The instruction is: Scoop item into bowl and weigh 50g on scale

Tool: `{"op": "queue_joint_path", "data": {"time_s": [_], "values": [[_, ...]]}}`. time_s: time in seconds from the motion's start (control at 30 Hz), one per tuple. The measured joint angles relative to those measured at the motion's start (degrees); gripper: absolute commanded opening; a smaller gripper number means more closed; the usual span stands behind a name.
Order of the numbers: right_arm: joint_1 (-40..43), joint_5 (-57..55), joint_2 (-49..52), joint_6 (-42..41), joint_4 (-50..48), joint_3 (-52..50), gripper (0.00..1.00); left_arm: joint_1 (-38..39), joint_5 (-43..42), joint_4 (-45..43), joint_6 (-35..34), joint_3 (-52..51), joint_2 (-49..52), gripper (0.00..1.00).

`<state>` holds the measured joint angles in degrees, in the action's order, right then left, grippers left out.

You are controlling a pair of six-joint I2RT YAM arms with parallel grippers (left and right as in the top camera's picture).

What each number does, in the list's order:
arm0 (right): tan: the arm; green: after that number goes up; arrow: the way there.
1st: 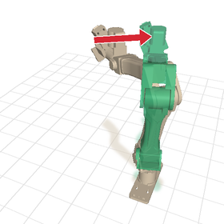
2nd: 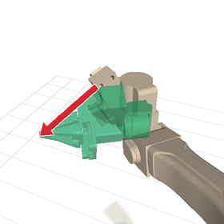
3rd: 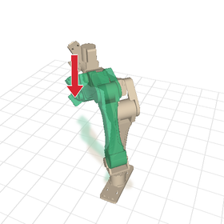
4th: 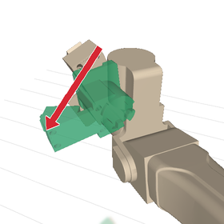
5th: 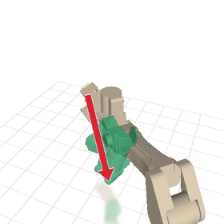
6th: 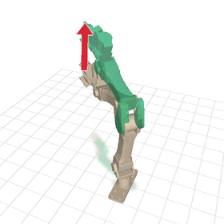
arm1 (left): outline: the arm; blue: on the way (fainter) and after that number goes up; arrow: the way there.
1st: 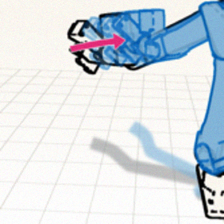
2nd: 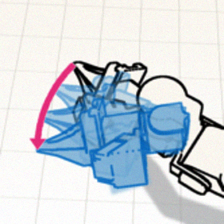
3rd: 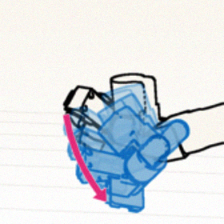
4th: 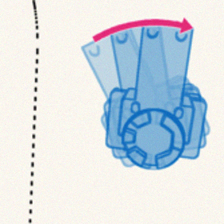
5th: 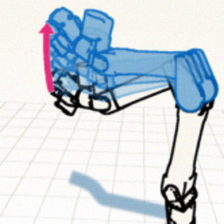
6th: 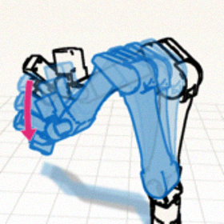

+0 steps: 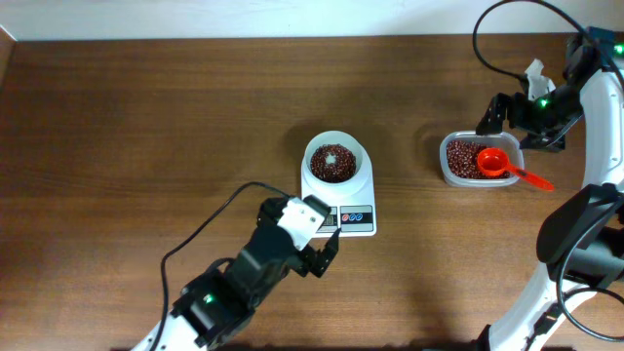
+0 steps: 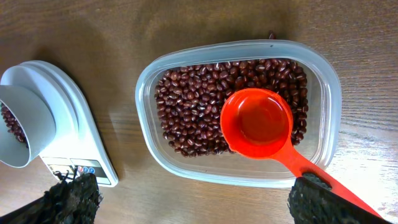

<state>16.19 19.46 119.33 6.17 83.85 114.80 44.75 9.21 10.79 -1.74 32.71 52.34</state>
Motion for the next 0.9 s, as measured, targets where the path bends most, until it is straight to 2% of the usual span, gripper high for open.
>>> {"op": "queue_joint_path", "data": {"time_s": [0.07,0.23,0.43,0.67,0.9], "values": [[0.0,0.0,0.0,0.0,0.0,0.0,0.99,-0.7,-0.2,-2.0,2.7,-3.2,-5.2,0.99],[0.0,0.0,0.0,0.0,0.1,0.0,0.99,-6.1,-0.6,-2.6,4.4,-5.9,-17.8,0.99],[0.0,0.0,0.0,0.0,0.1,0.0,0.99,-18.5,-3.7,-5.8,4.6,-8.5,-29.9,0.99],[0.0,0.1,0.0,0.0,0.1,0.0,0.99,-28.8,-8.7,0.9,4.8,-8.7,-44.9,0.99],[0.0,0.2,0.0,0.0,0.1,0.0,0.99,-34.6,-13.0,1.9,4.8,-9.4,-51.5,0.99]]}}
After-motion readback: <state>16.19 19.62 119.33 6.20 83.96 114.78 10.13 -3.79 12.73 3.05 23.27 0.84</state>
